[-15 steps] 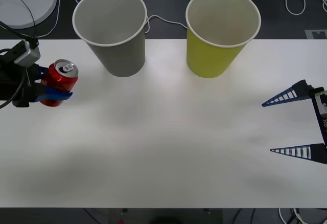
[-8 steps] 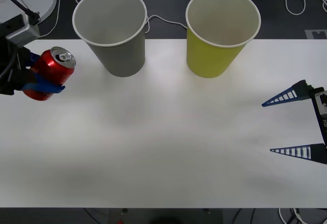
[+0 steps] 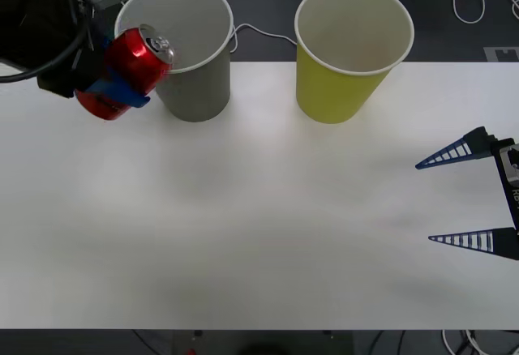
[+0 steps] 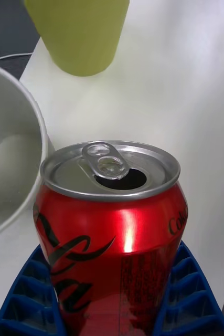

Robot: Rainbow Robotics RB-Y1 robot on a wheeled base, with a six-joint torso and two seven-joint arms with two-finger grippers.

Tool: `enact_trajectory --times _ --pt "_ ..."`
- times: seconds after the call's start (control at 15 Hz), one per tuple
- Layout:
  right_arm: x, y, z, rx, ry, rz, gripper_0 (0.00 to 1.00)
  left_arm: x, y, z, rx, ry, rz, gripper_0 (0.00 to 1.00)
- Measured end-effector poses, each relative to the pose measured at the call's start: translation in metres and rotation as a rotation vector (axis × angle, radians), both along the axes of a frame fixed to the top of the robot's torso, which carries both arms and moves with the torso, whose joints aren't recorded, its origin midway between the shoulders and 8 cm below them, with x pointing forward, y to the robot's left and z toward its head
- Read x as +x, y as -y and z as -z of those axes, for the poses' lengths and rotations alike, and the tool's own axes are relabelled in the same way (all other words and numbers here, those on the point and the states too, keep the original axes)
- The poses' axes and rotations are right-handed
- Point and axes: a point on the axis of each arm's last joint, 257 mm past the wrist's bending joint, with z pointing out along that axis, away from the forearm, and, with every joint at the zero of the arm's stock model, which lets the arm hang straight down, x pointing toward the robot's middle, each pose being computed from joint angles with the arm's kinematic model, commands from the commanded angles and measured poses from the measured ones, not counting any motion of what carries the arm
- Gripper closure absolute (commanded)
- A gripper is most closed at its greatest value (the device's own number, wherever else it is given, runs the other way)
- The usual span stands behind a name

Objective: Put the can into the green bin and the plastic bottle into the gray bin

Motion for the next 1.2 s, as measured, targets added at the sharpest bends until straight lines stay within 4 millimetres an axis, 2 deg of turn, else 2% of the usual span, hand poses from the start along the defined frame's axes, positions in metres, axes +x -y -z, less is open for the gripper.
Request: enact_trajectory --times 0.4,0.93,1.2 --pt "0.0 0.0 0.0 0.0 0.0 0.0 0.0 0.042 0.082 -0.046 -0.009 0.03 0.05 1.0" --pt "0.0 0.0 0.0 0.0 0.0 0.0 0.0 0.121 0.203 -0.074 -0.075 0.04 -0.027 1.0" --pt "0.0 0.0 0.0 0.0 0.0 0.0 0.0 0.136 0.268 -0.082 -0.103 0.074 -0.047 1.0"
